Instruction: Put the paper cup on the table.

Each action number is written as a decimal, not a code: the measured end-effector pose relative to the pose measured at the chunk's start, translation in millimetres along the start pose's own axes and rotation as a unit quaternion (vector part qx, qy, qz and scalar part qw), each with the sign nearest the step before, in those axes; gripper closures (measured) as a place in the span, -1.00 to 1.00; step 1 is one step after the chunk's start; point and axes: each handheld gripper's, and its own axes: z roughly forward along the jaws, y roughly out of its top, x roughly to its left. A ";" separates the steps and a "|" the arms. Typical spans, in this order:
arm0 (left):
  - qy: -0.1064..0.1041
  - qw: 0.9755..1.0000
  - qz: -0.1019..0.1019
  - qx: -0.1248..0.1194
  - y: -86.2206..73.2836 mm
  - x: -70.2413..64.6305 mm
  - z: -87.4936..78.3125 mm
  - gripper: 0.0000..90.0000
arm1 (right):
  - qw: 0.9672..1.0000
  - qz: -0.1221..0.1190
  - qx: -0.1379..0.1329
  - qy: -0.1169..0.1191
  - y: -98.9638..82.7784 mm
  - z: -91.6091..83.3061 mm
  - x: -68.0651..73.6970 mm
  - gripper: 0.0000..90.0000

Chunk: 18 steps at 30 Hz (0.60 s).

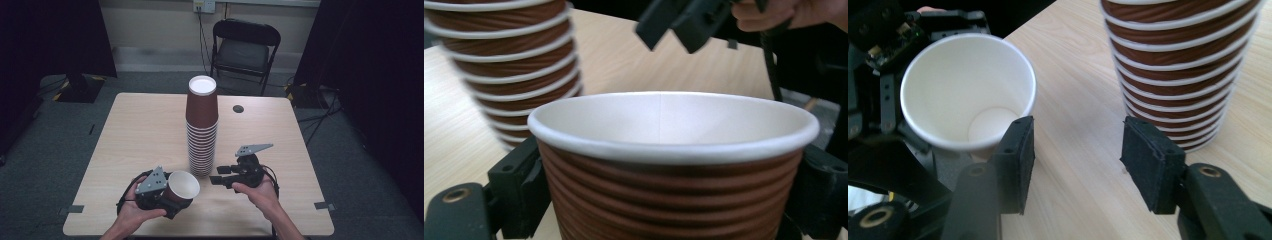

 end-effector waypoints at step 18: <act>0.079 0.991 -0.097 -0.040 -3.3 37.7 -29.3 -0.78 | 0.998 0.006 -0.036 -0.055 0.3 -16.3 -24.5 -0.12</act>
